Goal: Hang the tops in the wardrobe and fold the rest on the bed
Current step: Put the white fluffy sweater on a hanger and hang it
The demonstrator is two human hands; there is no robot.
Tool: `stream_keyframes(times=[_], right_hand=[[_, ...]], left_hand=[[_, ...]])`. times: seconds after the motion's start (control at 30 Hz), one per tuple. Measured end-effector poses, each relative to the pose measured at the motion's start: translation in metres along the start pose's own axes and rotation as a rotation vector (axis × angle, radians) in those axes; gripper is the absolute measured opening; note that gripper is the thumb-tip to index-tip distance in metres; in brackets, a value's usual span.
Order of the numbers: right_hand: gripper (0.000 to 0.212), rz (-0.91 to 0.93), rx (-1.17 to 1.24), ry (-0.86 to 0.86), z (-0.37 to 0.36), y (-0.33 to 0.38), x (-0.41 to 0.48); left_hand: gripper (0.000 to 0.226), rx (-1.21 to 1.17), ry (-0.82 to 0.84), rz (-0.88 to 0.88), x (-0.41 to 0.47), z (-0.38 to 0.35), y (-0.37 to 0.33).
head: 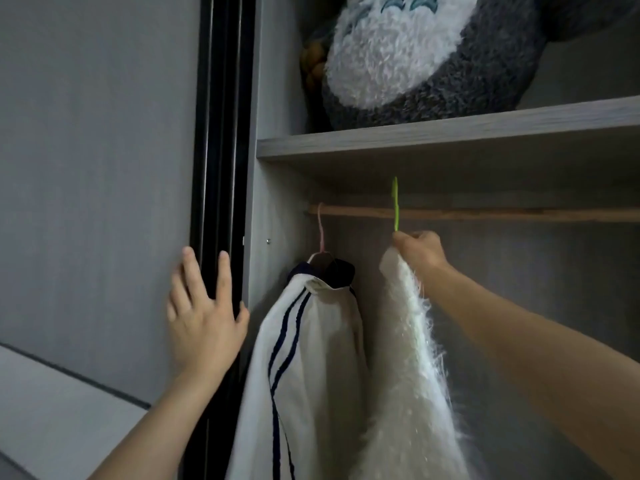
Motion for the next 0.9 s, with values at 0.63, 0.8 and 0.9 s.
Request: stream_keyframes(times=[0.63, 0.8, 0.9], right_hand=[[0.037, -0.080, -0.326, 0.188, -0.133, -0.065, 0.103], [0.028, -0.060, -0.470, 0.227, -0.148, -0.061, 0.102], [0.041, -0.025, -0.514, 0.210, -0.136, -0.067, 0.095]], left_hand=[[0.085, 0.152, -0.092, -0.010, 0.000, -0.003, -0.002], [0.081, 0.158, -0.101, -0.022, 0.000, -0.001, -0.003], [0.080, 0.152, -0.091, -0.026, -0.001, 0.000, -0.002]])
Point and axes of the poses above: each hand's wrist, its own x-axis towards the middle knuckle, its own z-axis out of the back of the hand, y = z × x, the point moved 7 cm from there along x, towards the middle knuckle, and after that the axes turned 6 degrees about y, right-handed, at the moved point
